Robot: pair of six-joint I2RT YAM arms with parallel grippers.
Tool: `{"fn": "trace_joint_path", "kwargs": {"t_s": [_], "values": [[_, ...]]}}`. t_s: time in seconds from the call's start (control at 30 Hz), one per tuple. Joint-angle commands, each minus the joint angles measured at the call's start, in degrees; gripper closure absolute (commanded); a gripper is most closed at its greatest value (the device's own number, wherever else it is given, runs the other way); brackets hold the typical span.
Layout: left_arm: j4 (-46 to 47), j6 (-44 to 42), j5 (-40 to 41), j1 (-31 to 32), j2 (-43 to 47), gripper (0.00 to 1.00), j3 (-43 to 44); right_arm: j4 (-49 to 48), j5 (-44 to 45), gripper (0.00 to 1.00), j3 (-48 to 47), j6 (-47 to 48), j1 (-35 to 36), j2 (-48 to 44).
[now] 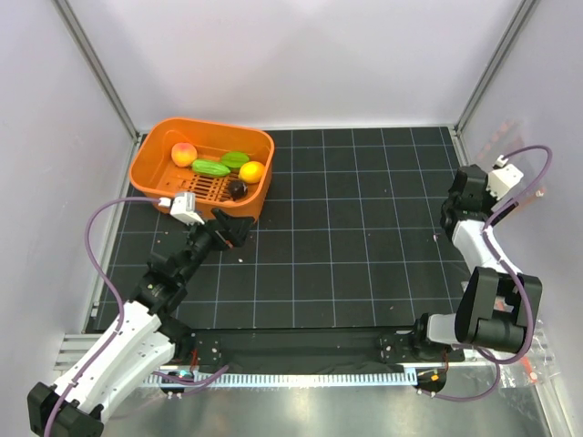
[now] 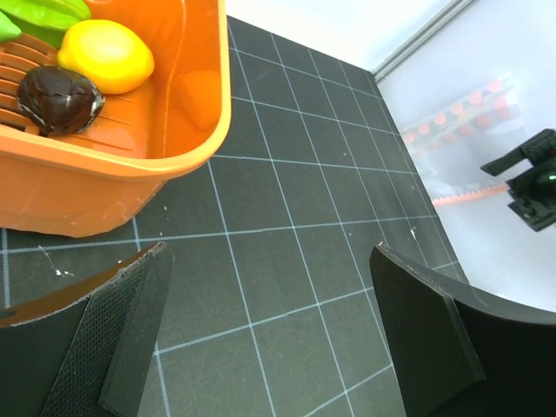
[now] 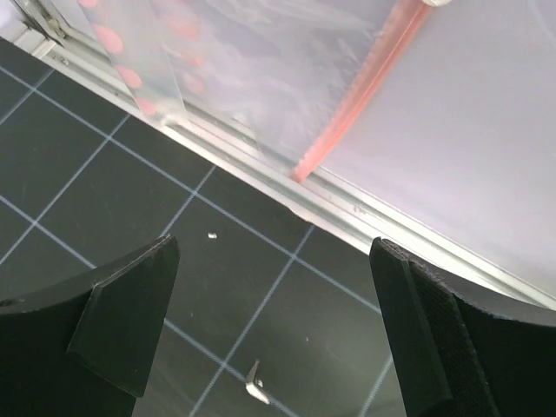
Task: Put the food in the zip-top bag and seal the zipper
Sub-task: Pick up the zipper food storage bag at the center of the board.
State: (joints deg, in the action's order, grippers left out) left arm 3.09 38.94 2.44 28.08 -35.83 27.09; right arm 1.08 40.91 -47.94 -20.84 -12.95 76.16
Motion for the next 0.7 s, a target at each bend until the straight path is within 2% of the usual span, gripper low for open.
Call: {"fn": "trace_joint_path", "kwargs": {"t_s": [0.0, 0.03, 0.07, 0.2, 0.3, 0.43, 0.6, 0.67], "values": [[1.3, 1.49, -2.08, 0.22, 0.24, 0.0, 2.0, -17.91, 3.22, 0.0, 6.7, 2.2, -0.67, -1.18], [1.39, 1.75, -2.17, 0.23, 0.33, 0.0, 1.91, -23.87, 2.61, 0.0, 10.03, 2.29, -1.63, -1.54], [1.48, 2.1, -2.17, 0.23, 0.59, 0.0, 1.65, -25.33, 1.3, 0.0, 10.58, 2.3, -2.07, -1.8], [1.74, 3.51, -2.17, 0.23, 2.17, 0.0, 0.95, -23.94, 3.2, 0.01, 6.91, 3.09, -3.22, 2.92], [2.18, 4.48, -2.17, 0.14, 3.05, 0.0, 0.16, -22.44, 1.99, 0.02, 5.49, 0.19, -5.94, 6.01], [2.36, 5.53, -3.93, 0.14, 3.4, 0.0, 0.07, -30.07, -0.12, 0.06, 7.34, 1.76, -7.62, 9.52], [2.97, 7.03, -5.42, 0.14, 3.31, 0.0, -0.2, -31.49, -0.03, 0.06, 4.79, 2.91, -8.75, 15.24], [2.97, 7.56, -6.04, 0.14, 3.58, 0.0, -0.2, -33.94, -1.0, 0.11, 5.05, 2.47, -9.55, 18.21]]}}
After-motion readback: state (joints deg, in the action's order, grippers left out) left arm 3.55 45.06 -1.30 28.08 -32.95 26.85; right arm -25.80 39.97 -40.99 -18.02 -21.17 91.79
